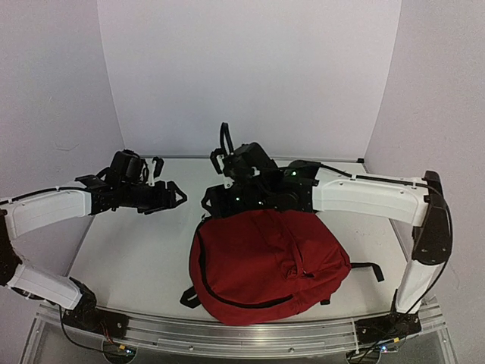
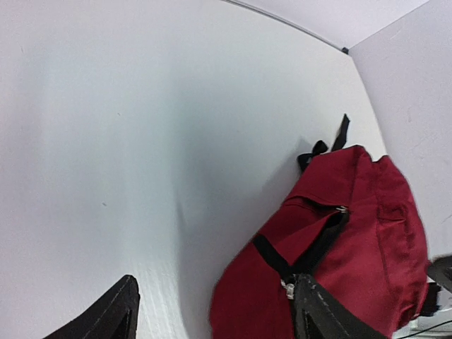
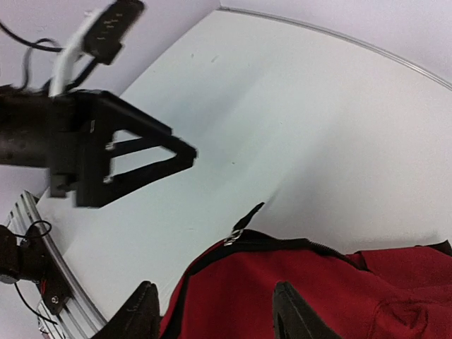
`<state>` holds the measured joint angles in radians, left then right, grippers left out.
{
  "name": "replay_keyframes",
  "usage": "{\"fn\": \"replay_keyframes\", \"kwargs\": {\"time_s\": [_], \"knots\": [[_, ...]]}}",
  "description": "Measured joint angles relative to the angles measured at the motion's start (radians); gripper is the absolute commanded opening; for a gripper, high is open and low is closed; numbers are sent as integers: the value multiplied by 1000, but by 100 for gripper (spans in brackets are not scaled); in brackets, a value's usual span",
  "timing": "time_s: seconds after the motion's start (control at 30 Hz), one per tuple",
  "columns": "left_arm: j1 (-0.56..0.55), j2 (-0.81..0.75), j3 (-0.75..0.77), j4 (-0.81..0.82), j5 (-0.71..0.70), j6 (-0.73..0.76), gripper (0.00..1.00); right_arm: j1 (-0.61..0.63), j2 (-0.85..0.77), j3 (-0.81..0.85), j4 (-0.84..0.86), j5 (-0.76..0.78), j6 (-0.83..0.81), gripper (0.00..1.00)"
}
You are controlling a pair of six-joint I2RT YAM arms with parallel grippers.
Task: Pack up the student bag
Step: Zip the student bag at the center of the board.
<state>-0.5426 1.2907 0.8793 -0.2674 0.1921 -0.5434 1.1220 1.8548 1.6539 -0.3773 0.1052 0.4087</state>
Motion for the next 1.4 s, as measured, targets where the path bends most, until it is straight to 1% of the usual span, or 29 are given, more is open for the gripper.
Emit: {"fn": "replay_keyframes", "kwargs": {"time_s": [0.17,0.37,0.43,0.47,0.5,0.57,0.63,0.7,0.8,0.93,1.1,1.17,1.23,1.33,1.4], "knots": [[-19,-20,-61,45,113,-75,85,-70,126,134,-82,-48,-9,62],[-78,26,-91,93,193,-128,87,-93,271,289,-149,-110,-10,66],[-90,40,-93,107,210,-137,81,-95,312,338,-169,-125,-12,66],[-95,46,-95,112,218,-141,77,-97,332,363,-178,-132,-12,65],[-100,53,-97,116,225,-147,68,-100,348,382,-188,-141,-13,65],[-109,73,-97,126,231,-158,57,-104,380,418,-207,-152,-15,63],[-118,88,-99,132,234,-172,49,-106,407,442,-224,-161,-16,61],[-127,92,-109,141,233,-175,37,-105,432,463,-246,-172,-16,59],[-135,92,-128,166,234,-188,25,-105,469,489,-265,-188,-14,56],[-143,90,-154,207,236,-203,15,-105,493,500,-287,-213,-12,53],[-146,70,-179,242,235,-213,7,-105,500,515,-298,-253,-7,45],[-146,65,-183,244,235,-213,3,-105,502,521,-298,-274,-4,41],[-147,64,-185,247,235,-211,0,-105,507,527,-298,-291,-1,35],[-149,64,-187,250,235,-209,0,-106,516,532,-297,-307,7,25],[-149,64,-187,250,235,-208,0,-106,519,532,-298,-307,9,14]]}}
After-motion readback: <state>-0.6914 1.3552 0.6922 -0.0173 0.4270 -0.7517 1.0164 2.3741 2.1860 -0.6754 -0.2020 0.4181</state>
